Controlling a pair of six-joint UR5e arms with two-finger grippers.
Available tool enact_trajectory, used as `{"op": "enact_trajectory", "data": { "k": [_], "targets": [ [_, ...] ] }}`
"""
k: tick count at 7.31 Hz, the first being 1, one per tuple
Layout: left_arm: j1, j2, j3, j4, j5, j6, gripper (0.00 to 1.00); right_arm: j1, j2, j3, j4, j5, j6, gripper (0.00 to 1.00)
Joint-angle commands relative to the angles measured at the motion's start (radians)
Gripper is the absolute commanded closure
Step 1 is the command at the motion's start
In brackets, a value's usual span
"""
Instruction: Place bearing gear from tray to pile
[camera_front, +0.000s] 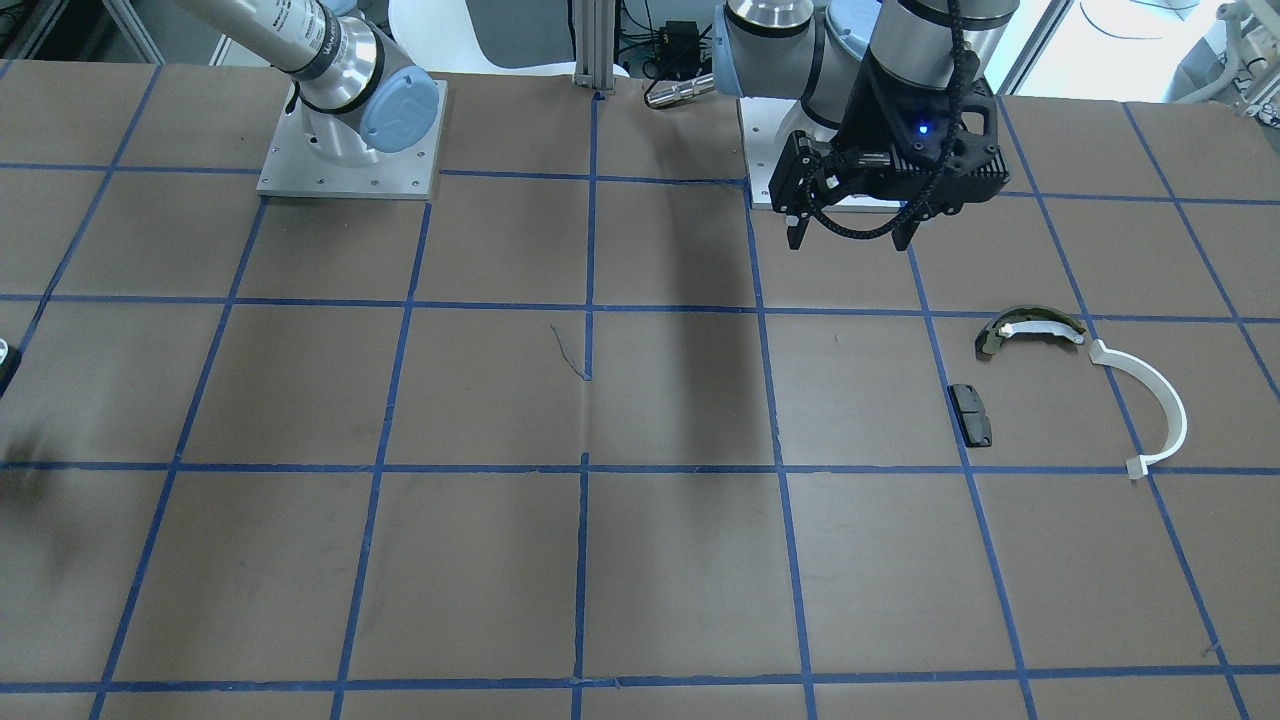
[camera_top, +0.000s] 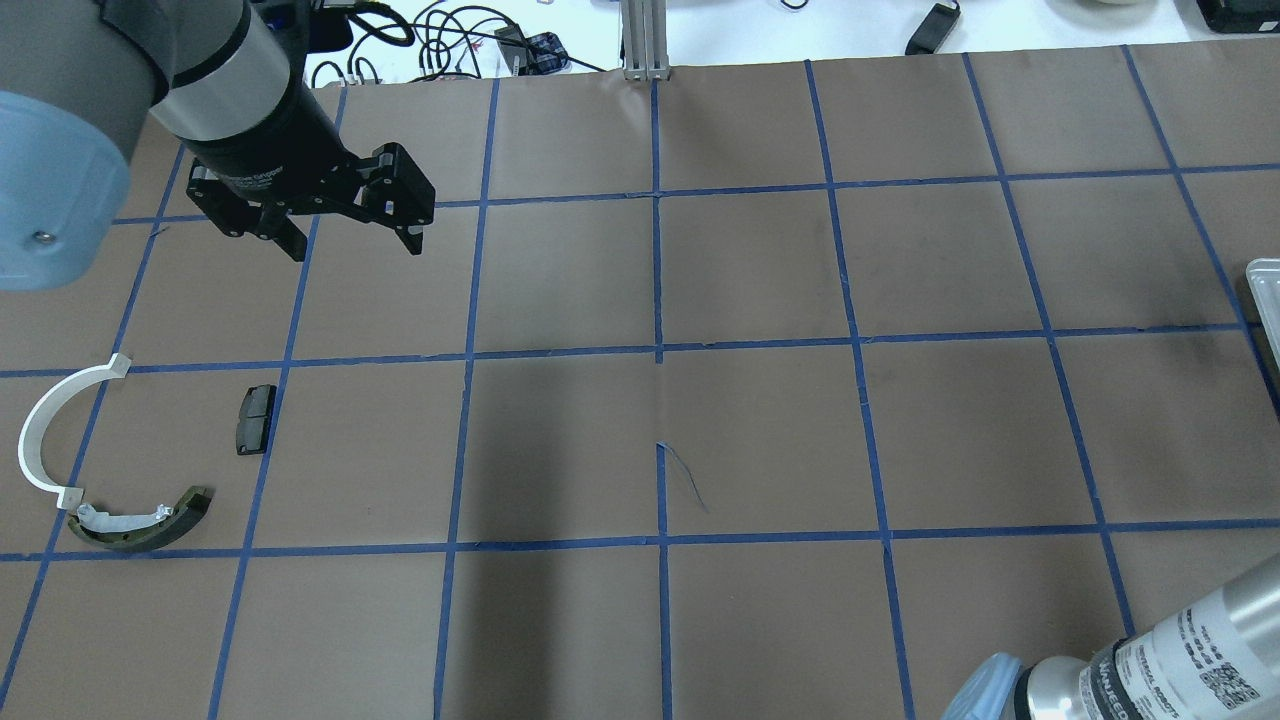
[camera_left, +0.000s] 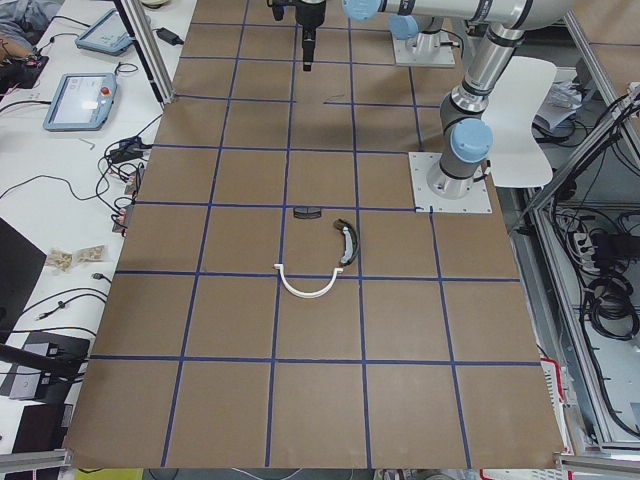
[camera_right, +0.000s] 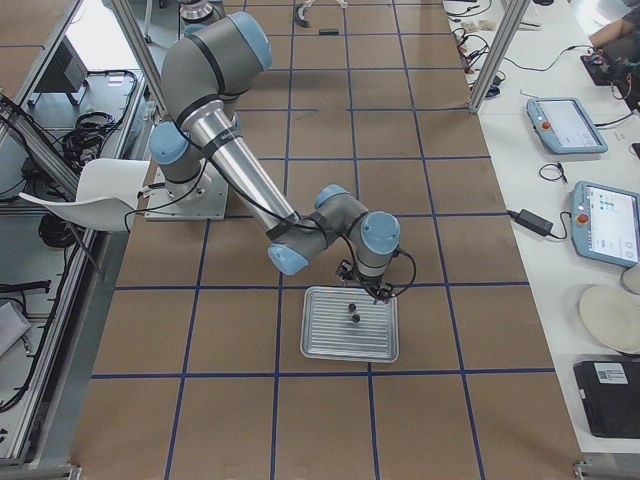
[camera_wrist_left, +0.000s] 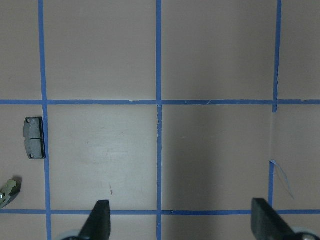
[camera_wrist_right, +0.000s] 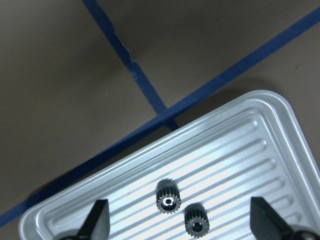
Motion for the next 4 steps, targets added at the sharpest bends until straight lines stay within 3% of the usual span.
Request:
{"op": "enact_trajectory", "data": {
  "k": [1,2,4],
  "targets": [
    [0.0,0.0,0.0,0.0,0.0,0.0,0.0,-0.001,0.024,0.005,-0.007,0.002,-0.035,0.17],
    [0.0,0.0,0.0,0.0,0.0,0.0,0.0,-0.001,0.027,0.006,-0.008,0.002,-0.056,0.23],
    [0.0,-0.001,0.0,0.0,0.0,0.0,0.0,-0.001,0.042,0.0,-0.033,-0.017,-0.078,0.23]
  ]
}}
